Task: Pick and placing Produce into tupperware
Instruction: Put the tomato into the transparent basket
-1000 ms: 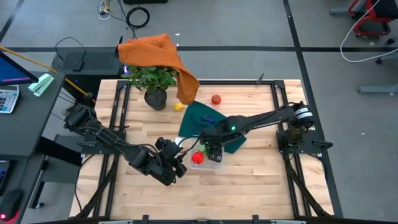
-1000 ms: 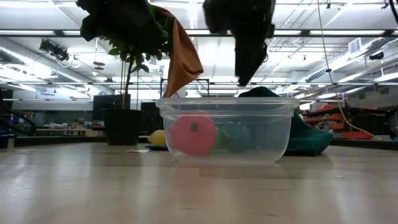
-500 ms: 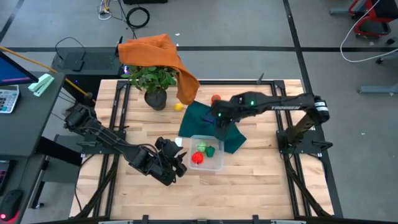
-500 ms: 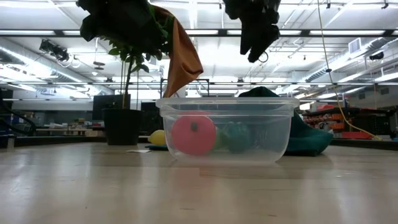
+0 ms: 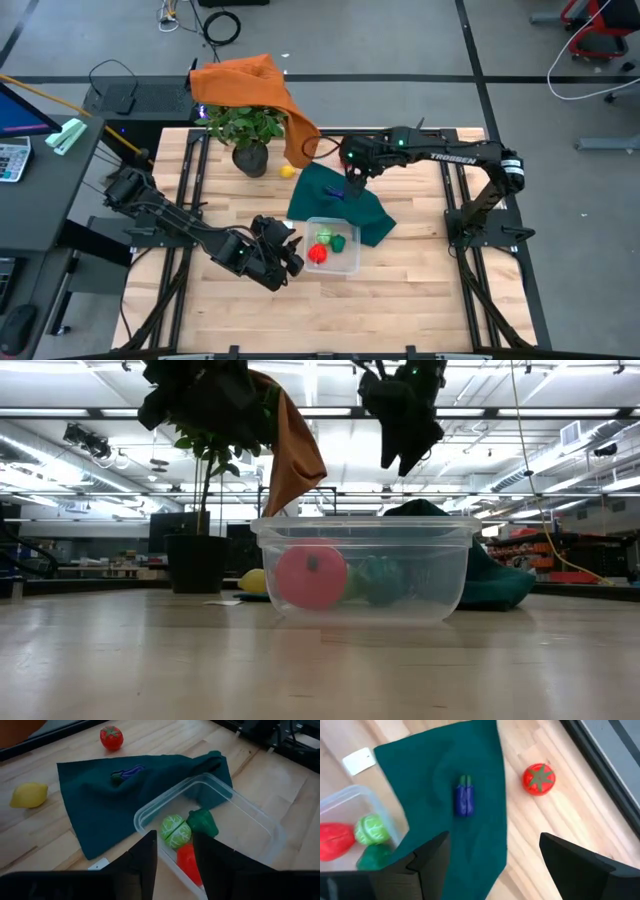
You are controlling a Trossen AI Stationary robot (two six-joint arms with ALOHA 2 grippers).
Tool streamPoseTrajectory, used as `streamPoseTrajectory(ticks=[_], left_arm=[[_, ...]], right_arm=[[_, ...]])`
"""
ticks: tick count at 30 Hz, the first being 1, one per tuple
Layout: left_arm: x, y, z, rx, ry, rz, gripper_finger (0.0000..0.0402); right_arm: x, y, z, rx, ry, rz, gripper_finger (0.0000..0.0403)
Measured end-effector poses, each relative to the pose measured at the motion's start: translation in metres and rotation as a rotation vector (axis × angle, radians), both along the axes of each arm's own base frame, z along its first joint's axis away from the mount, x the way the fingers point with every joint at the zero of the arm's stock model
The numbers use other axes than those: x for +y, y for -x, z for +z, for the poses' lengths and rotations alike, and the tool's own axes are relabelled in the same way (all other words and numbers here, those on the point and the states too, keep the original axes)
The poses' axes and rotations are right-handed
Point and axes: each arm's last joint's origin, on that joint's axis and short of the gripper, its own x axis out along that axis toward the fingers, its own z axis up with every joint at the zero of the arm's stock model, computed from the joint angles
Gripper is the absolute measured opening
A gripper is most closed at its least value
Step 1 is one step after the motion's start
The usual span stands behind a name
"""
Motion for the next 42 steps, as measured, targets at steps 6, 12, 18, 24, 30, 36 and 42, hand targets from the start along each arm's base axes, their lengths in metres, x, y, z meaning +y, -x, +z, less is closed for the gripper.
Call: streamPoseTrajectory(ticks=[6,12,18,24,30,36,42], left_arm=[[0.008,-0.004,0.000,-0.002,0.001,0.027,0.0135],[0.016,-0.009,0.001,-0.020,0.013,0.057,0.0129],[0.025,-0.015,0.003,-0.062,0.034,0.089,0.0133],[0.033,-0.020,0.004,-0.081,0.041,0.119,0.0139],[0.043,-0.024,0.006,-0.102,0.050,0.150,0.0134],[0.052,-0.028,0.006,-0.113,0.053,0.180,0.0139],[0.058,-0.029,0.006,-0.113,0.059,0.194,0.0138]], right_arm=[[-0.026,-0.001,-0.008,0.009,-0.004,-0.021,0.0295],[-0.056,-0.004,-0.016,-0.023,-0.009,-0.038,0.0321],[-0.087,-0.003,-0.034,0.026,-0.032,-0.092,0.0343],[-0.110,-0.005,-0.054,0.068,-0.046,-0.102,0.0367],[-0.122,-0.010,-0.074,0.080,-0.107,-0.066,0.0372],[-0.123,-0.015,-0.081,0.062,-0.133,-0.007,0.0372],[-0.130,-0.016,-0.081,0.031,-0.116,0.010,0.0374]])
